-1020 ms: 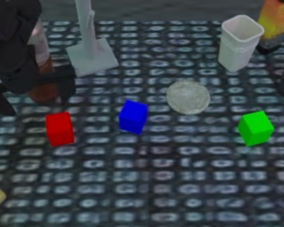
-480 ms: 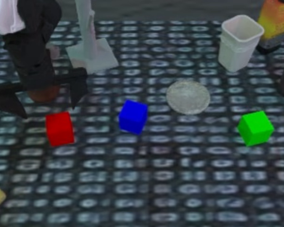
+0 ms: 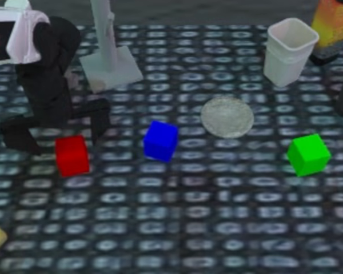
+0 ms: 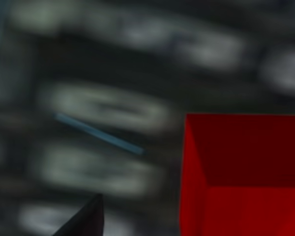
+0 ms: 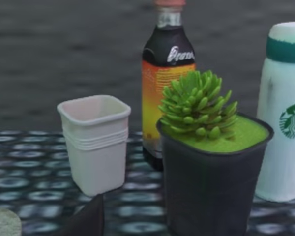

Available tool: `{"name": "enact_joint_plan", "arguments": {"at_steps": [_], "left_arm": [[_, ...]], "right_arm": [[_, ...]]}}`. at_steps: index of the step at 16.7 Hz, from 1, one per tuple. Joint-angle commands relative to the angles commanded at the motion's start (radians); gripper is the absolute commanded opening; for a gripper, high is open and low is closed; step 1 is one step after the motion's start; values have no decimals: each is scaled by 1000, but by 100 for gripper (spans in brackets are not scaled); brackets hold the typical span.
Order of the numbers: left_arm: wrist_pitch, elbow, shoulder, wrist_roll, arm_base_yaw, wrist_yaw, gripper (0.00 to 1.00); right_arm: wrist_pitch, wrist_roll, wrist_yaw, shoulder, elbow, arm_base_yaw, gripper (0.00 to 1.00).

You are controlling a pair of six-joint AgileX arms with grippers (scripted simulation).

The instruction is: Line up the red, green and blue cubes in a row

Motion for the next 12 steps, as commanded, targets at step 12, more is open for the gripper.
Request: {"name": "enact_joint_plan", "arguments": {"at_steps": [12], "left_arm": [[148, -85, 68, 0, -1, 1, 70]], "right_arm": [[0, 0, 0, 0, 0, 0, 100]]}}
